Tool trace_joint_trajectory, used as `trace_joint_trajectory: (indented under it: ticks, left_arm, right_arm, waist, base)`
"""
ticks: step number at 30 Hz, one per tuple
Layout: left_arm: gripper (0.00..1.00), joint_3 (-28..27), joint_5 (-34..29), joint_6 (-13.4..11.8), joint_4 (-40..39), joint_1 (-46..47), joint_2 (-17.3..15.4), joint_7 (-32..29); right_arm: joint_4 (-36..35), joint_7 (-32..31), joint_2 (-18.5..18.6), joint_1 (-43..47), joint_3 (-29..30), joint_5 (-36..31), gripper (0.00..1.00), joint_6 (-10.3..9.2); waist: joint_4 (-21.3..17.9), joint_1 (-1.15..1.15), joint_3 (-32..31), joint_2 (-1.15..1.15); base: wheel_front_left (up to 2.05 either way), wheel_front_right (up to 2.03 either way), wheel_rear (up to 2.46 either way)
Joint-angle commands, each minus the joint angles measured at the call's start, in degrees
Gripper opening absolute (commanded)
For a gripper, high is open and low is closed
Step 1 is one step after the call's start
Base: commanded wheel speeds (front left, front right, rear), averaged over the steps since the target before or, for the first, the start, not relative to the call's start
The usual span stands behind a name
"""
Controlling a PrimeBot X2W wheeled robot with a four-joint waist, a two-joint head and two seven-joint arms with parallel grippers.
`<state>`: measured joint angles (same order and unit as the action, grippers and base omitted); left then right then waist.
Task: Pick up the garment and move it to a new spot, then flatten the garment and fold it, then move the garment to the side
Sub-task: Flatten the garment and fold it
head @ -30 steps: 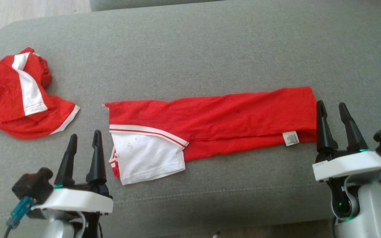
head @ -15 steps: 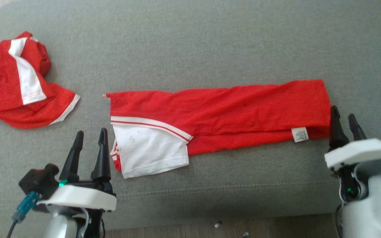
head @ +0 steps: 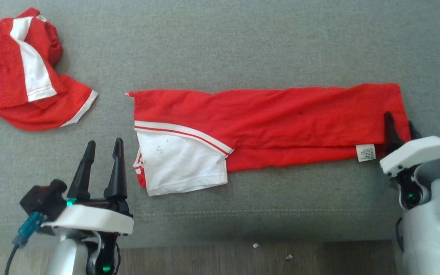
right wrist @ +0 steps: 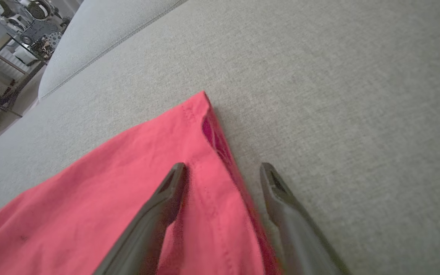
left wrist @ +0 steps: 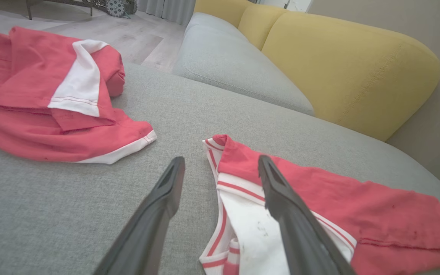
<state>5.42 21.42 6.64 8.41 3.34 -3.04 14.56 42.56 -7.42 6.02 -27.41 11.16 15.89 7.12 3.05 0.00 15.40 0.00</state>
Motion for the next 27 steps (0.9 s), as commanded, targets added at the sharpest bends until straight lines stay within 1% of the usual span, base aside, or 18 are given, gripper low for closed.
trace_joint_trajectory:
  ticks: [1, 8, 14, 15, 16, 17, 20, 22, 27]
  left_arm:
    - [1.00, -2.1, -0.6, 0.3, -1.7, 2.3, -0.1, 0.4]
    - [1.00, -2.3, -1.0, 0.6, -1.7, 3.3, 0.0, 0.4]
    - [1.00, -2.9, -1.3, 0.7, -1.9, 4.3, 0.0, 0.4]
    - [1.00, -3.0, -1.3, 0.8, -1.9, 4.4, 0.0, 0.4]
    - [1.00, -3.1, -1.3, 0.8, -1.9, 4.5, 0.0, 0.4]
    - [1.00, -3.3, -1.3, 0.8, -2.0, 4.6, 0.0, 0.4]
    - [1.00, -3.8, -1.2, 0.8, -2.0, 4.6, 0.0, 0.4]
    - [1.00, -4.2, -1.3, 0.8, -1.9, 4.5, 0.0, 0.4]
    - [1.00, -4.6, -1.4, 0.8, -1.9, 4.2, -0.1, 0.4]
  right_arm:
    - [-1.3, 0.6, 0.5, -2.1, -1.0, -0.8, 1.00, 0.36]
    - [2.6, 0.8, 0.7, -4.8, -0.9, -2.4, 1.00, 0.36]
    - [5.3, -0.7, 0.5, -5.5, -3.1, -1.6, 1.00, 0.36]
    - [5.5, -1.0, 0.5, -5.5, -3.5, -1.3, 0.91, 0.36]
    - [5.7, -1.2, 0.5, -5.5, -3.9, -1.0, 0.35, 0.36]
    - [5.7, -1.3, 0.6, -5.5, -4.5, -0.7, 0.00, 0.36]
    - [5.4, -1.2, 0.9, -5.4, -6.2, 0.2, 0.00, 0.36]
    - [5.0, -0.6, 1.9, -5.2, -7.8, -0.3, 0.00, 0.36]
    - [4.6, 0.7, 3.5, -5.0, -8.6, 0.9, 0.00, 0.36]
  waist:
    - [0.1, 0.00, 0.4, 0.00]
    - [-0.1, 0.00, 1.7, 0.00]
    - [-0.4, 0.00, 2.3, 0.00]
    - [-0.4, 0.00, 2.2, 0.00]
    - [-0.5, 0.00, 2.2, 0.00]
    - [-0.6, 0.00, 2.1, 0.00]
    - [-0.8, 0.00, 1.7, 0.00]
    - [-1.0, 0.00, 1.3, 0.00]
    - [-1.2, 0.00, 0.4, 0.00]
  base:
    - [0.00, 0.00, 0.00]
    - [0.00, 0.00, 0.00]
    - [0.00, 0.00, 0.00]
    - [0.00, 0.00, 0.00]
    - [0.00, 0.00, 0.00]
    - [0.00, 0.00, 0.00]
    - [0.00, 0.00, 0.00]
    - [0.00, 0.00, 0.00]
    - [0.00, 0.00, 0.00]
